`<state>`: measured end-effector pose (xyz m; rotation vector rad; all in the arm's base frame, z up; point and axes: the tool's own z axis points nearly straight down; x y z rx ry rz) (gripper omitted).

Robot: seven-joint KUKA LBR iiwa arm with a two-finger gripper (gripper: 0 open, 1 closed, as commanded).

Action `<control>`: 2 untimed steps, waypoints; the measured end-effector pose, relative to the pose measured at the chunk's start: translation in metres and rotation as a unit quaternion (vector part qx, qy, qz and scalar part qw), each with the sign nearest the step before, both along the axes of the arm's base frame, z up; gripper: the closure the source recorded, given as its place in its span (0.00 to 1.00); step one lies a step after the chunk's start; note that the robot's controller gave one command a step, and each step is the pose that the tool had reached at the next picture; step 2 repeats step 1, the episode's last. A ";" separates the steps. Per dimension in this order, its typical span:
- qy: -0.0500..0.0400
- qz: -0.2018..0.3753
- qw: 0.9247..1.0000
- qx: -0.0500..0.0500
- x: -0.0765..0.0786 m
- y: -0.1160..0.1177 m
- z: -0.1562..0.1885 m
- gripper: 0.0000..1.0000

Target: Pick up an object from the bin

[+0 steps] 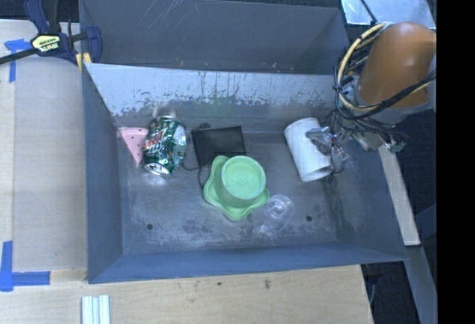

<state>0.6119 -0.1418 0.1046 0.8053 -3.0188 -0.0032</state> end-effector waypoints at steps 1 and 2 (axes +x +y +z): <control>0.000 0.000 1.000 0.000 0.000 0.000 0.000 1.00; 0.000 0.000 1.000 0.000 0.000 0.000 0.000 1.00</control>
Offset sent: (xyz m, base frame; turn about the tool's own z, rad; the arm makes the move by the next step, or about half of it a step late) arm 0.0000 0.0002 0.0714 0.0000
